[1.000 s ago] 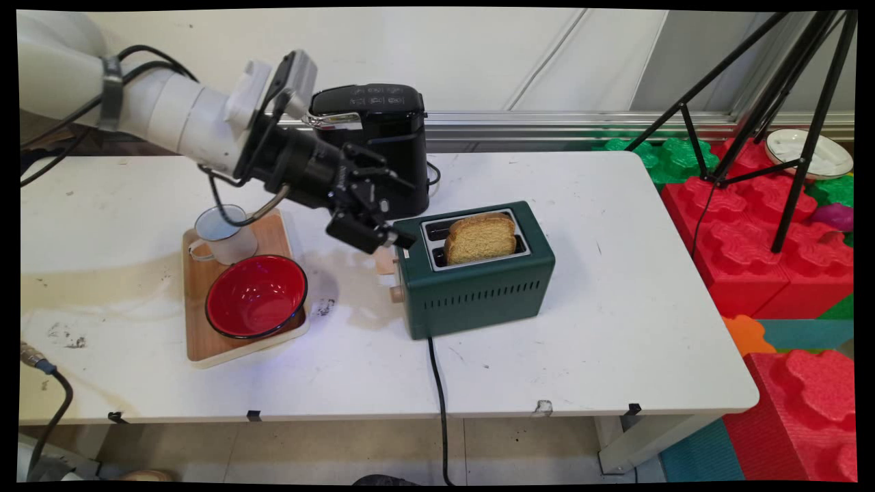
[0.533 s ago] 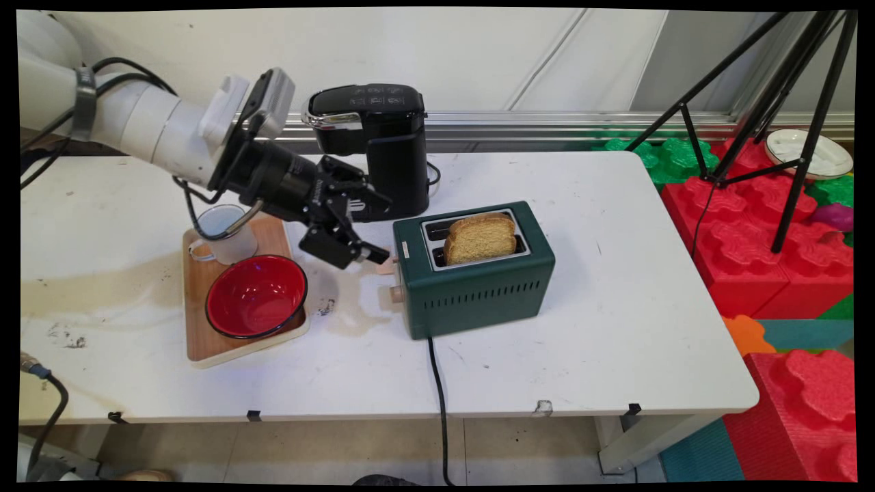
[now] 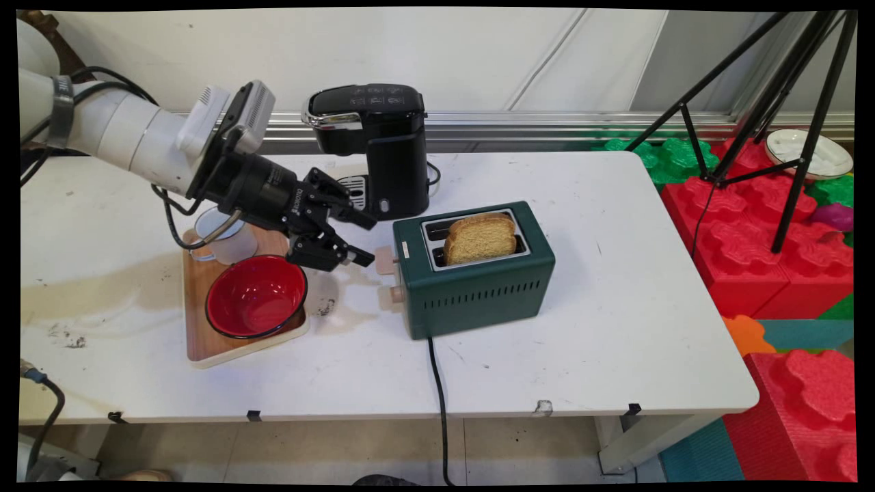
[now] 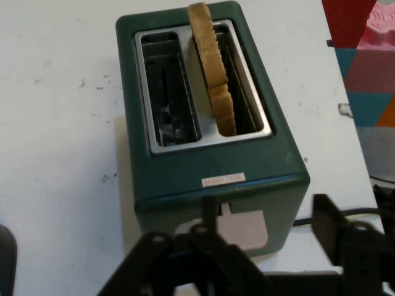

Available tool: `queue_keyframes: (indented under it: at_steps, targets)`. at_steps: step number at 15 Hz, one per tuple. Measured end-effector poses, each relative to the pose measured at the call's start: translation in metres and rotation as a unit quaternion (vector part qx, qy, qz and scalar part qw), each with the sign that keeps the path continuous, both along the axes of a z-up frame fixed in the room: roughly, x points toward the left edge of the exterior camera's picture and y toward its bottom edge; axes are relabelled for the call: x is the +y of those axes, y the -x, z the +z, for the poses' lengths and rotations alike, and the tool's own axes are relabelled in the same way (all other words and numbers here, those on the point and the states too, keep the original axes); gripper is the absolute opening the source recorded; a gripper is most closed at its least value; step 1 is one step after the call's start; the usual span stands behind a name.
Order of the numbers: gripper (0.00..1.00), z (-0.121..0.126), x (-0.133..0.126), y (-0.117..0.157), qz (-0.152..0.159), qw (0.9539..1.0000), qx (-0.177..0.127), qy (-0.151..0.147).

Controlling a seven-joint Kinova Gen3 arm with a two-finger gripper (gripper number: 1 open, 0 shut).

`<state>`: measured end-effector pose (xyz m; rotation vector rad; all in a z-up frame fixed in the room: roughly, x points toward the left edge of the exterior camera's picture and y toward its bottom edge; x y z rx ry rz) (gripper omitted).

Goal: Press the toaster switch

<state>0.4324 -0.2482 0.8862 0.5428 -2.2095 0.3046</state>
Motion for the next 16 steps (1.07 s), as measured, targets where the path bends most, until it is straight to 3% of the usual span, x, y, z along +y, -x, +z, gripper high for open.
queue_keyframes:
  at_steps: [16]
  targets:
    - [0.0, -0.028, -0.016, 0.005, 0.011, 0.9999, -0.007, 0.004]
